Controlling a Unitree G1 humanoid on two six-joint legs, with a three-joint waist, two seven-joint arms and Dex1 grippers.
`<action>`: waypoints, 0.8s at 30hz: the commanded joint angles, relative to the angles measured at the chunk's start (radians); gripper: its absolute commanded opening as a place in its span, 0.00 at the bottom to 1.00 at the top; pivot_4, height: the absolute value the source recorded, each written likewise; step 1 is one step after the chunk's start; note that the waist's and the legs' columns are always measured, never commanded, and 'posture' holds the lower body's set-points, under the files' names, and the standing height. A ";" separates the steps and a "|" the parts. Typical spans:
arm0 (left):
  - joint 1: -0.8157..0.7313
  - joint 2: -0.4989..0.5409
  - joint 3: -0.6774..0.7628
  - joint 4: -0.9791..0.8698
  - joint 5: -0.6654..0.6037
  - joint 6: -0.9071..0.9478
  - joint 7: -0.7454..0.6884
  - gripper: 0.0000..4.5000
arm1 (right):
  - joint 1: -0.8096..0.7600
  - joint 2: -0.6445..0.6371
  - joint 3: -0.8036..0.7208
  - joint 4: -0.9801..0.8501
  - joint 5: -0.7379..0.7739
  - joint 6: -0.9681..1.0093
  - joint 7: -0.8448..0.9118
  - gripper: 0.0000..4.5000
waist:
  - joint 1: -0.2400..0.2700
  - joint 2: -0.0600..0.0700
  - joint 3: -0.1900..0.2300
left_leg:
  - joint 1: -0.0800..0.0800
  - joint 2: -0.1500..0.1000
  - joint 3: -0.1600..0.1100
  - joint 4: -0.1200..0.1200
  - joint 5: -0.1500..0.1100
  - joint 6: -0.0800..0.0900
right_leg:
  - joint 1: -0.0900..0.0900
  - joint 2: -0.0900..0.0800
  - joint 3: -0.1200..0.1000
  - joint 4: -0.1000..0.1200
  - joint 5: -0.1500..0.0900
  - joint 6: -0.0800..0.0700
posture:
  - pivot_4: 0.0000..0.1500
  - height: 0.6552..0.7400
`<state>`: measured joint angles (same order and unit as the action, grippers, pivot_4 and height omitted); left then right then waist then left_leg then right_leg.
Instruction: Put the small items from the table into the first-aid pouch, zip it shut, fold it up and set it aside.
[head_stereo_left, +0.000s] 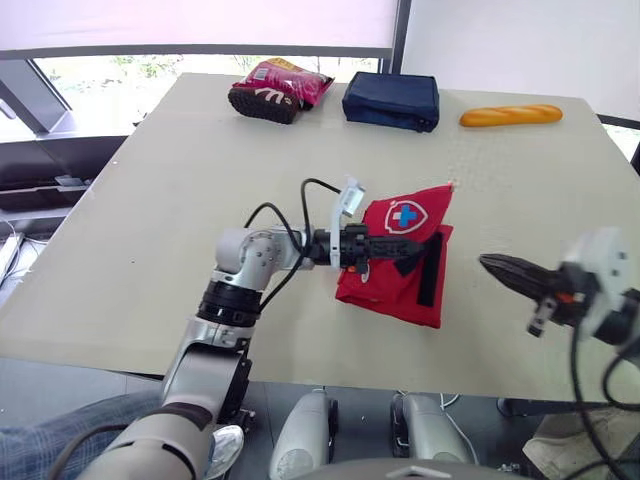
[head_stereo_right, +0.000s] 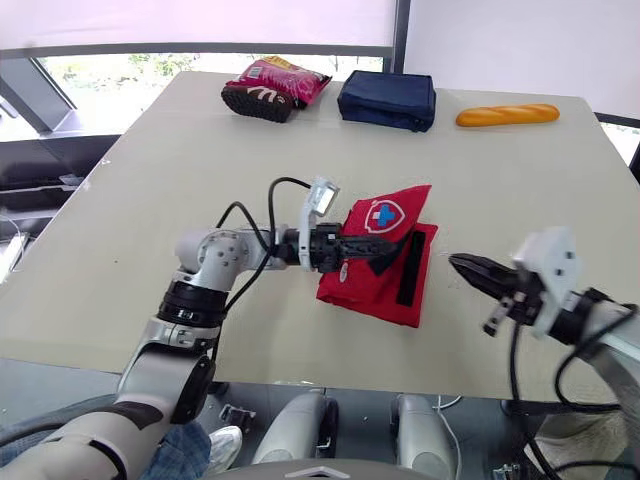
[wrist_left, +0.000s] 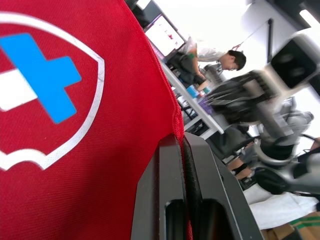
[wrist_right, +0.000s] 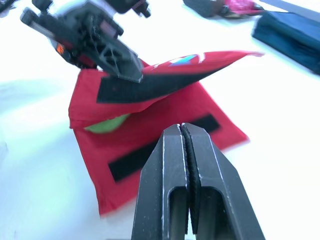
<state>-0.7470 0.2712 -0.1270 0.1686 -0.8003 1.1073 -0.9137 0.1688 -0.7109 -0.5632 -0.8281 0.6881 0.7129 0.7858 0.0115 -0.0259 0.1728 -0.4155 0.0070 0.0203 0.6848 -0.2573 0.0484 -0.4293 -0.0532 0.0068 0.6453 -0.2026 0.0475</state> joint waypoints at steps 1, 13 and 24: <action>-0.012 -0.018 -0.006 0.005 0.029 -0.007 0.014 0.00 | 0.037 -0.026 -0.141 -0.077 0.111 -0.012 -0.001 0.02 | -0.002 0.000 0.000 | 0.000 0.000 0.000 0.000 0.000 0.000 | 0.000 0.000 0.000 0.000 0.000 0.000 | 1.00 0.72; -0.002 -0.058 -0.001 0.037 0.044 -0.007 -0.038 0.64 | 0.130 -0.060 -0.216 -0.102 0.200 -0.055 -0.054 0.00 | 0.002 0.000 0.000 | 0.000 0.000 0.000 0.000 0.000 0.000 | 0.000 0.001 0.000 0.000 0.000 0.000 | 1.00 0.72; 0.011 -0.061 0.009 0.037 0.045 0.003 -0.054 0.99 | 0.116 -0.098 -0.169 -0.088 0.238 -0.067 -0.076 0.00 | 0.002 0.000 0.000 | 0.000 0.001 0.000 0.000 0.000 0.000 | 0.000 0.001 0.000 0.000 -0.001 -0.001 | 1.00 0.72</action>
<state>-0.7403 0.2151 -0.1262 0.2154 -0.7478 1.1072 -0.9585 0.2962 -0.7996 -0.7435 -0.9130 0.9121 0.6684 0.7166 0.0137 -0.0259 0.1728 -0.4156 0.0075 0.0202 0.6848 -0.2573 0.0484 -0.4292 -0.0526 0.0070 0.6450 -0.2032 0.0470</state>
